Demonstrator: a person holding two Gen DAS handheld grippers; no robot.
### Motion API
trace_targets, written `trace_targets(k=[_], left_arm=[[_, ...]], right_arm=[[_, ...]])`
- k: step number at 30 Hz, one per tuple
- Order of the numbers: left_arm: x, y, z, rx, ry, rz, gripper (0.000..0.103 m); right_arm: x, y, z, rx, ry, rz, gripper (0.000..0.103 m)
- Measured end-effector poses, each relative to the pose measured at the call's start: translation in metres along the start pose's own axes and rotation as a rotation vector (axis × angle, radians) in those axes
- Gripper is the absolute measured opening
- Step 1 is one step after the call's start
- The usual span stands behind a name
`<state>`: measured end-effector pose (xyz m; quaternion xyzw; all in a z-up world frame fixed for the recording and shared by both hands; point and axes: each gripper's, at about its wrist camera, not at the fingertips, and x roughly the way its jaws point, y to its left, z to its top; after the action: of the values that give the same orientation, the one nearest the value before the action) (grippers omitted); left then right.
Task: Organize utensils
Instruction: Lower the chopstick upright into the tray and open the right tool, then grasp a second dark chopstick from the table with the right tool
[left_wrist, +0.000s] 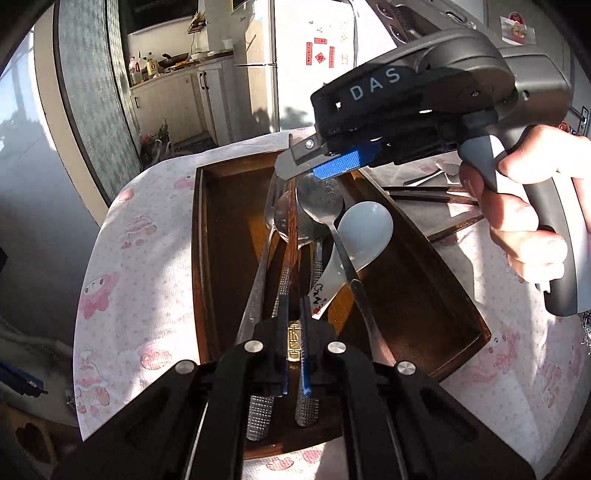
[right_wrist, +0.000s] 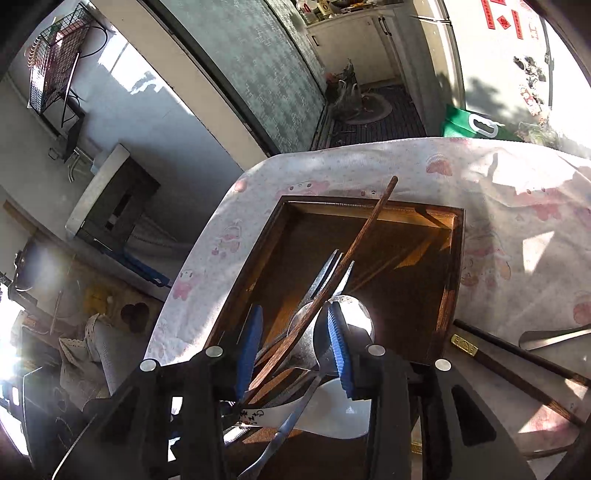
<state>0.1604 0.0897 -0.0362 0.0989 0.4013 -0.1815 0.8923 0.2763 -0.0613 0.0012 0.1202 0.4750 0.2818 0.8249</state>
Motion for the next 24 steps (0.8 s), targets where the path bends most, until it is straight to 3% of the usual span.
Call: trace_targets(k=[4,5,6,8,13,19,24], left_arm=[[0.0,-0.003,0.001,0.019,-0.01,0.063,0.011],[-0.003,-0.003,0.001,0.014,-0.022,0.076,0.022],[-0.007,-0.004,0.002,0.009,-0.041,0.077,0.042],[-0.019,-0.009,0.004,0.012,-0.094,0.063,0.062],[-0.035,-0.053,0.017,0.089,-0.15,-0.04,0.07],[0.002,-0.133,0.035,0.239,-0.064,-0.158,0.073],[0.04,-0.166,0.058,0.274,0.003,-0.191,0.073]], right_arm=[[-0.045,-0.004,-0.012,-0.014,-0.045,0.015,0.049],[-0.058,-0.008,-0.016,-0.017,-0.057,0.012,0.049],[-0.073,-0.014,-0.019,-0.017,-0.072,0.006,0.051],[-0.102,-0.026,-0.027,-0.025,-0.1,-0.021,0.055],[-0.161,-0.07,-0.053,0.012,-0.164,-0.108,0.062],[-0.182,-0.13,-0.084,0.108,-0.179,-0.116,0.062],[-0.187,-0.16,-0.095,0.154,-0.185,-0.095,0.062]])
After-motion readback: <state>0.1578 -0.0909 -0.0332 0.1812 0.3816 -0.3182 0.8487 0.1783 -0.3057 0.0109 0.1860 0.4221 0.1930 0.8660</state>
